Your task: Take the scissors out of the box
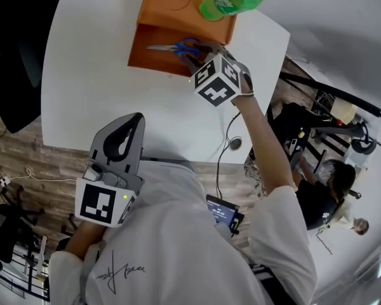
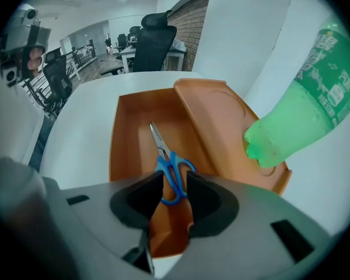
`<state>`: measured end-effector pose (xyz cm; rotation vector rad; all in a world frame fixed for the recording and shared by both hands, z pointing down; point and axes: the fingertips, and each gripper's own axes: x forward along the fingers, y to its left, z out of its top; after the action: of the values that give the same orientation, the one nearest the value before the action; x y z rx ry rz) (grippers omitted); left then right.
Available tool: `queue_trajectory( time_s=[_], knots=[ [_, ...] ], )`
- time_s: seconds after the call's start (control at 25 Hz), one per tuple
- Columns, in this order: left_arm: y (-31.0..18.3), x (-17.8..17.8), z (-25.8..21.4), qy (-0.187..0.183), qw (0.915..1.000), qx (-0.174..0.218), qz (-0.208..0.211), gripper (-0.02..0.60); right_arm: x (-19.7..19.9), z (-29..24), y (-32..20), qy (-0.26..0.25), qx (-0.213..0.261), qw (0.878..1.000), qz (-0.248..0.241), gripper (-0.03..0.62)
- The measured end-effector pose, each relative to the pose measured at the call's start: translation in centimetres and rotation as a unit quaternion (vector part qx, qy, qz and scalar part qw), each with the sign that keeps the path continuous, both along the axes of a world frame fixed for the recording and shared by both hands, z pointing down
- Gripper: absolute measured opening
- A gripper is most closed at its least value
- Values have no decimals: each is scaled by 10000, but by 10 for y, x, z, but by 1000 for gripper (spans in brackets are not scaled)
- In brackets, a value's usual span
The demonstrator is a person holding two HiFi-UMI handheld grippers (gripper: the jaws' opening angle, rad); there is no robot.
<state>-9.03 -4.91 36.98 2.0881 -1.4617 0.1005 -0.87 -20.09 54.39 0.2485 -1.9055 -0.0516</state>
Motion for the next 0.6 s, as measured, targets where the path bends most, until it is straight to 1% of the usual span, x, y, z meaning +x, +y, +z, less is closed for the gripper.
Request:
queue_trajectory(
  time_s=[0.2,0.6],
  knots=[
    [-1,-5,4,38,10000,-39,-32,5,1,9,-2,225,-27,9997,-34,135],
    [-2,-8,6,117,9999,-84,-58,5,2,19,-1,755,1,9968,-260,135]
  ],
)
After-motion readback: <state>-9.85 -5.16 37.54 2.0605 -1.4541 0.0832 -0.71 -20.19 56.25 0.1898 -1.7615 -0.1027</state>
